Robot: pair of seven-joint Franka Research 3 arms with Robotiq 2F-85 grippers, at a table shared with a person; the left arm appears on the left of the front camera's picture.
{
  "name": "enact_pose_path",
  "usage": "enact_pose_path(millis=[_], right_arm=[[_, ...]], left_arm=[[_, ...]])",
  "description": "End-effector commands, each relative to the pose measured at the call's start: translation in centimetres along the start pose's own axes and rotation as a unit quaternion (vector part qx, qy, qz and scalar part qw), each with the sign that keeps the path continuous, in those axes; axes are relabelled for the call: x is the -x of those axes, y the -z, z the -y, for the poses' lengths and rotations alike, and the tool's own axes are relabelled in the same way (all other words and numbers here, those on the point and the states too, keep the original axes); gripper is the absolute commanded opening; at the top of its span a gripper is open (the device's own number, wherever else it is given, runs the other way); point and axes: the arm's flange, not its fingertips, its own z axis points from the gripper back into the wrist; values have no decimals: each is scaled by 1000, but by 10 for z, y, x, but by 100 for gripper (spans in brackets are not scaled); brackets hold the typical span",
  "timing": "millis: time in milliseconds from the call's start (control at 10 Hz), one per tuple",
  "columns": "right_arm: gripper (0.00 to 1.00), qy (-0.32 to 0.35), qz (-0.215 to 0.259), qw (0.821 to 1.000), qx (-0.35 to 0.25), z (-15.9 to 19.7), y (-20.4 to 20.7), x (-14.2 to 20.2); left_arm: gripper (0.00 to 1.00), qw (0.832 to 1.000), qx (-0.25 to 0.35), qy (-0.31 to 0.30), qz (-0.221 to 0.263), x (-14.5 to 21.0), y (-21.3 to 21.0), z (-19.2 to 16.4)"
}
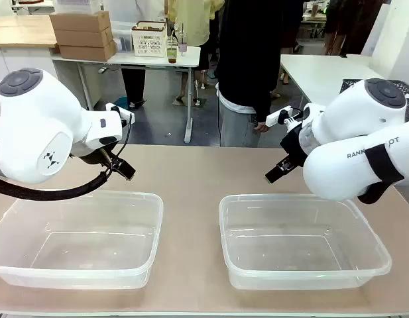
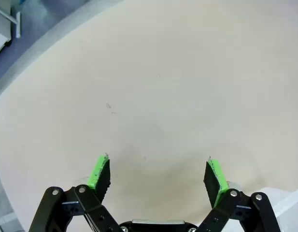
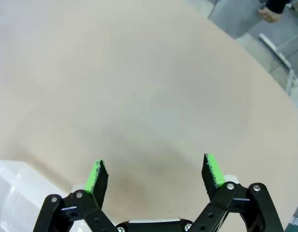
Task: Sort the waste into each basket.
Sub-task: Pick up the Organizing box on the left side of the table and lift it.
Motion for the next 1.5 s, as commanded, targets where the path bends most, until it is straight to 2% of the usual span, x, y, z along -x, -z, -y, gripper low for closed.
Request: enact_pose_path(millis=[0, 900, 1000, 1100, 1200, 1300, 1400], right_arm=[[100, 0, 0, 1000, 0, 0, 0, 0], [100, 0, 0, 1000, 0, 0, 0, 0], [100, 9, -7, 1000, -20, 2, -43, 4], [100, 19, 8, 999, -35, 5, -97, 18], [100, 54, 23, 998, 5, 4, -146, 37], [100, 87, 56, 994, 35, -5, -181, 57], [100, 72, 82, 991, 76, -21, -193, 75]], left_arm=[[100, 1000, 0, 0, 0, 0, 0, 0], [100, 1000, 0, 0, 0, 0, 0, 0], [100, 1000, 21, 11, 18, 2, -43, -8], [100, 999, 29, 19, 40, 11, -94, -9], [100, 998, 11, 20, 62, 23, -137, 1], [100, 997, -26, 50, 59, 37, -164, 19], [100, 994, -27, 81, 60, 48, -174, 37]])
